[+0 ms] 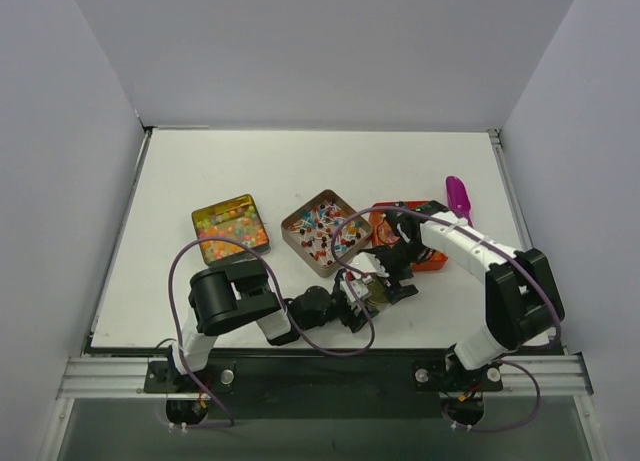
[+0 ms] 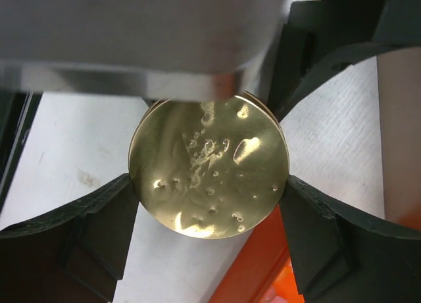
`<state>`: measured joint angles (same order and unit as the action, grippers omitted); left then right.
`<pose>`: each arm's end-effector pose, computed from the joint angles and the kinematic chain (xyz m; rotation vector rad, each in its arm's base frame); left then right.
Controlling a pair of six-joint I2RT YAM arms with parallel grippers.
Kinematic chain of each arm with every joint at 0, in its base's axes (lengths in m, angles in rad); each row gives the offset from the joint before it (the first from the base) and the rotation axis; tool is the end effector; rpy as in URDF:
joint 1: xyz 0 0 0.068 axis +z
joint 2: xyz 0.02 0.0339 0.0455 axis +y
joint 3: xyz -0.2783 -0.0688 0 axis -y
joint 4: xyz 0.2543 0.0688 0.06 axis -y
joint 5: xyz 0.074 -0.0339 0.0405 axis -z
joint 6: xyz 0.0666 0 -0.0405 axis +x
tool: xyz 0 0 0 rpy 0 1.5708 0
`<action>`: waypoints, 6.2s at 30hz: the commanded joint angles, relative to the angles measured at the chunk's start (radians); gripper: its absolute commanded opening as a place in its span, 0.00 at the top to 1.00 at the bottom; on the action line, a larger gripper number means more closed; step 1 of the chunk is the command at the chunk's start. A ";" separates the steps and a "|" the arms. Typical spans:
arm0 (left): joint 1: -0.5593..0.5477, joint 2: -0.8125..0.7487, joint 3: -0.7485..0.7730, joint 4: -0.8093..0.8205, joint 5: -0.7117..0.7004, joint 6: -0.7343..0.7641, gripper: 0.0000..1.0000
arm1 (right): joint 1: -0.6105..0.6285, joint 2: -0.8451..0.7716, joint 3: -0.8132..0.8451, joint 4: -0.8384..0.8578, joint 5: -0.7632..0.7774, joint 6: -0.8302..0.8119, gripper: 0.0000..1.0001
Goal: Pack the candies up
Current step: Screw the bottle lid onto the packing bottle.
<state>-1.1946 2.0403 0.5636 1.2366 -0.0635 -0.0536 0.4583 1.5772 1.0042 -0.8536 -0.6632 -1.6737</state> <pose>0.1384 -0.3388 0.0807 0.9805 1.6153 -0.8175 0.2385 0.1634 0.1792 -2.2886 1.1913 0.6227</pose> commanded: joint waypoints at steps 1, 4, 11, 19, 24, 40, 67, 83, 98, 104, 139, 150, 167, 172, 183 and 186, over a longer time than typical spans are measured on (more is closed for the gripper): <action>0.003 0.092 -0.065 -0.442 0.001 0.011 1.00 | 0.071 -0.043 -0.154 -0.012 0.029 0.261 0.37; 0.001 0.093 -0.065 -0.437 -0.001 0.011 1.00 | 0.106 -0.077 -0.209 0.037 0.057 0.383 0.35; -0.003 0.090 -0.067 -0.443 -0.015 0.012 1.00 | 0.114 -0.085 -0.233 0.074 0.083 0.583 0.00; -0.007 0.093 -0.064 -0.457 -0.022 0.014 1.00 | 0.054 -0.242 -0.302 0.053 0.085 0.660 0.00; -0.008 0.098 -0.059 -0.460 -0.018 0.015 1.00 | -0.013 -0.358 -0.351 -0.027 0.120 0.652 0.00; -0.011 0.097 -0.059 -0.465 -0.012 0.038 1.00 | -0.298 -0.572 -0.242 -0.194 0.078 0.450 0.00; -0.016 0.100 -0.057 -0.448 0.008 0.032 1.00 | -0.110 0.142 0.275 -0.369 -0.184 0.103 0.00; -0.014 0.103 -0.057 -0.448 -0.002 0.026 1.00 | -0.069 0.138 0.172 -0.338 -0.142 0.072 0.00; 0.010 0.121 -0.059 -0.447 0.028 -0.034 1.00 | -0.059 -0.028 -0.028 -0.276 -0.007 0.114 0.00; 0.027 0.129 -0.062 -0.437 0.044 -0.051 1.00 | -0.063 -0.140 -0.151 -0.207 0.054 0.138 0.00; 0.006 0.112 -0.057 -0.437 0.048 0.003 1.00 | -0.098 -0.040 0.175 -0.226 -0.205 0.160 0.00; 0.033 0.101 -0.070 -0.436 0.064 -0.015 1.00 | -0.024 0.090 0.188 -0.236 -0.171 0.100 0.00; 0.036 0.112 -0.068 -0.433 0.077 -0.031 1.00 | -0.023 -0.015 -0.009 -0.225 -0.058 0.086 0.00; 0.047 0.123 -0.067 -0.434 0.080 -0.052 1.00 | -0.062 -0.104 -0.094 -0.223 -0.007 0.094 0.00; 0.056 0.143 -0.056 -0.443 0.085 -0.065 1.00 | -0.083 -0.347 -0.240 -0.260 0.053 0.201 0.00; 0.056 0.143 -0.054 -0.445 0.091 -0.063 1.00 | -0.073 -0.396 -0.248 -0.283 0.057 0.235 0.00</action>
<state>-1.1767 2.0686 0.5720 1.2686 0.0917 -0.0387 0.3717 1.2411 0.7906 -0.8803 -0.5995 -1.5124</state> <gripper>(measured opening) 0.833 1.000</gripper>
